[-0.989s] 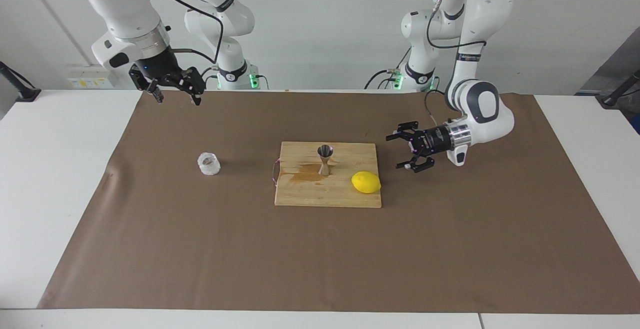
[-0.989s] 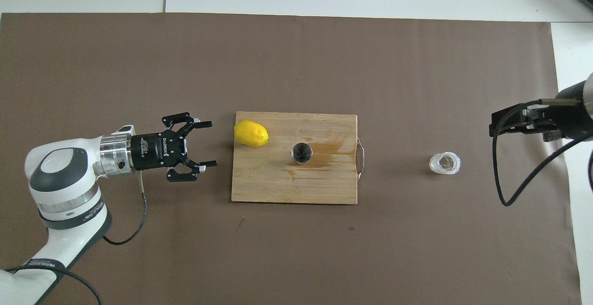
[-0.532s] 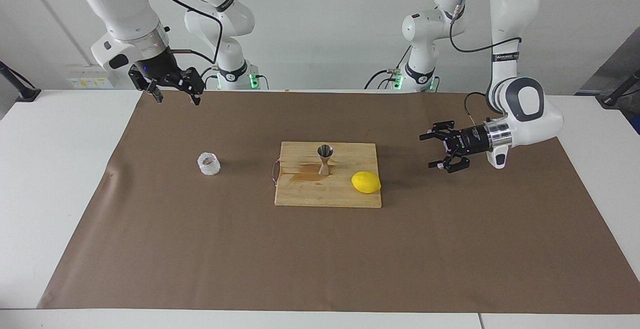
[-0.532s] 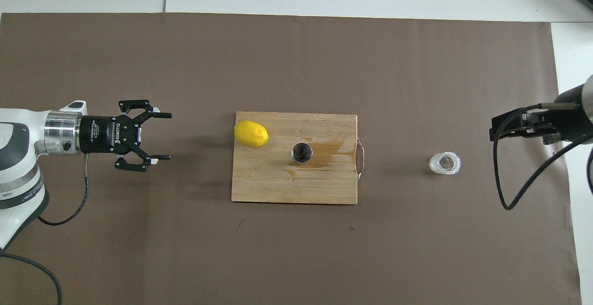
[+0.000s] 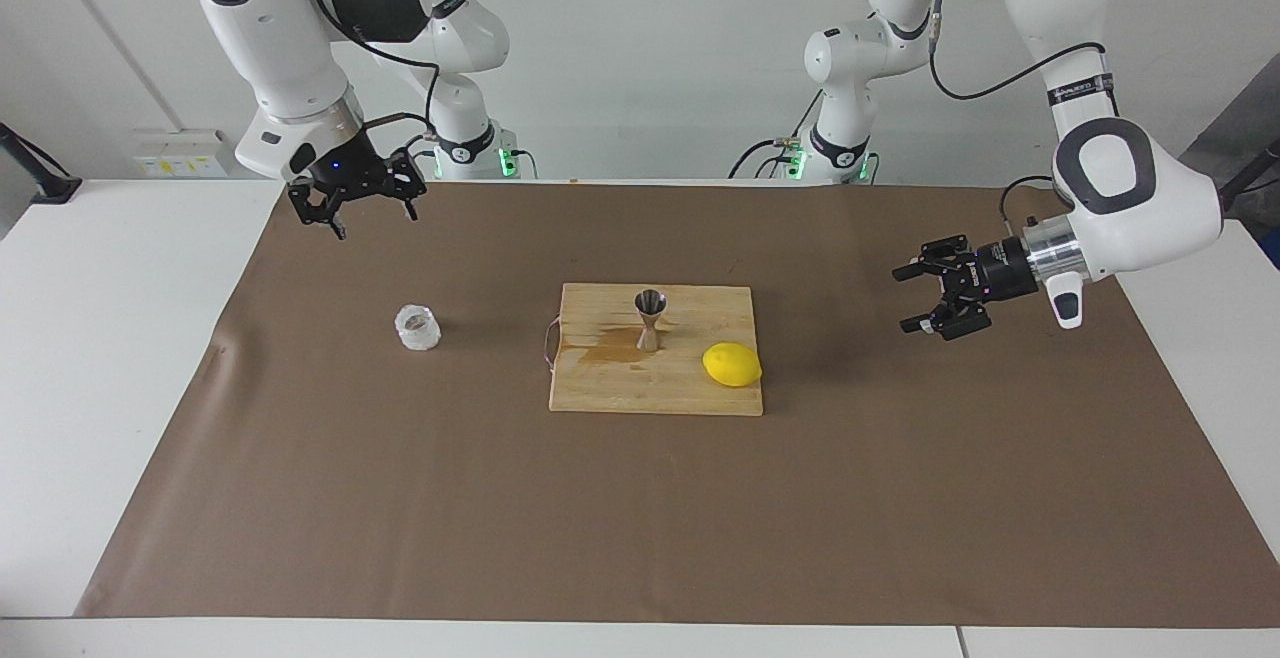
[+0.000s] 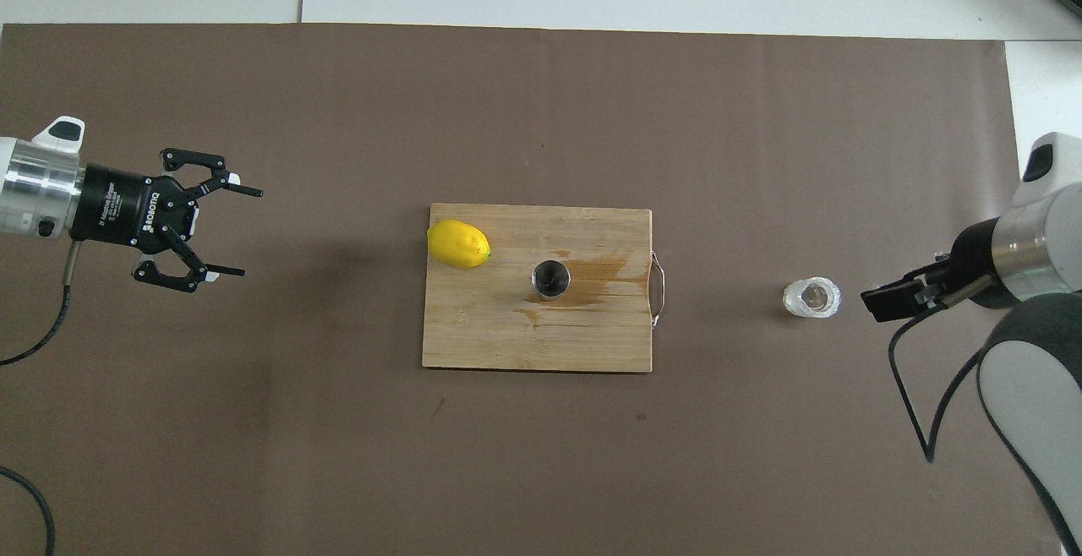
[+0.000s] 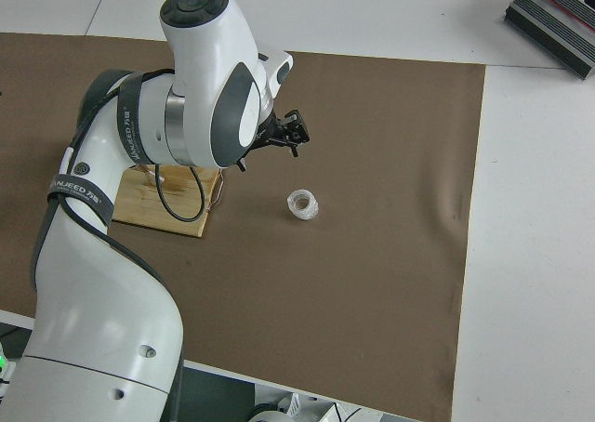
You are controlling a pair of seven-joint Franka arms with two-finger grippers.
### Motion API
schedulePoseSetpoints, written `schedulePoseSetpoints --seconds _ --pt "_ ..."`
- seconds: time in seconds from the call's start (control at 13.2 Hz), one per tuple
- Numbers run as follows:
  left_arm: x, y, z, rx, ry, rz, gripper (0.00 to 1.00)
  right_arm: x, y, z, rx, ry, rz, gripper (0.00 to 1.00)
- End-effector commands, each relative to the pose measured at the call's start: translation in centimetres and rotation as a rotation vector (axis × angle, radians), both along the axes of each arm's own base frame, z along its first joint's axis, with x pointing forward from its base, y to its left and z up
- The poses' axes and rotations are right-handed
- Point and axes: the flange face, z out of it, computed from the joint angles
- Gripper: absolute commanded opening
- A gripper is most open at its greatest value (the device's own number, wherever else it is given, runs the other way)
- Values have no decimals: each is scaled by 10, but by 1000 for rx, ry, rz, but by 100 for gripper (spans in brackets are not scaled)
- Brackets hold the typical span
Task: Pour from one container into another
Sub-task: 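Retract the left gripper while the right gripper reaches the white cup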
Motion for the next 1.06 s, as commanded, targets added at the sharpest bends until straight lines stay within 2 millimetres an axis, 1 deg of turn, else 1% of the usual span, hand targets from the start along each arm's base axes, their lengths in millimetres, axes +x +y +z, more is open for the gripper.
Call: schedulePoseSetpoints --seconds 0.0,0.15,0.23,0.3,0.46,0.53,0.61,0.68,0.76,0.91,0.99 --pt "17 7 40 147 -77 -101 100 -17 -21 -28 36 -42 285 100" --pt "22 13 66 239 -156 -173 100 -17 -38 -56 89 -78 438 100" --pt "24 14 75 281 -191 -225 100 -17 -44 -70 123 -90 505 100" --pt "23 7 79 323 -227 -304 100 -15 -51 -87 141 -94 572 100" --pt "20 7 84 389 -282 -426 100 -6 -64 -119 188 -92 658 100" --pt "22 7 94 405 -329 -481 100 -3 -73 -133 219 -106 679 100" --pt "24 10 105 410 -388 -547 100 -1 -82 -141 230 -121 697 100" --pt "25 12 112 414 -440 -611 100 1 -86 -149 235 -126 717 100" --pt "26 15 114 429 -473 -683 100 0 -91 -153 243 -139 732 100" --pt "28 19 133 464 -553 -799 100 -4 -101 -174 301 -181 778 100" --pt "27 20 138 490 -577 -874 100 -6 -106 -184 332 -205 801 100"
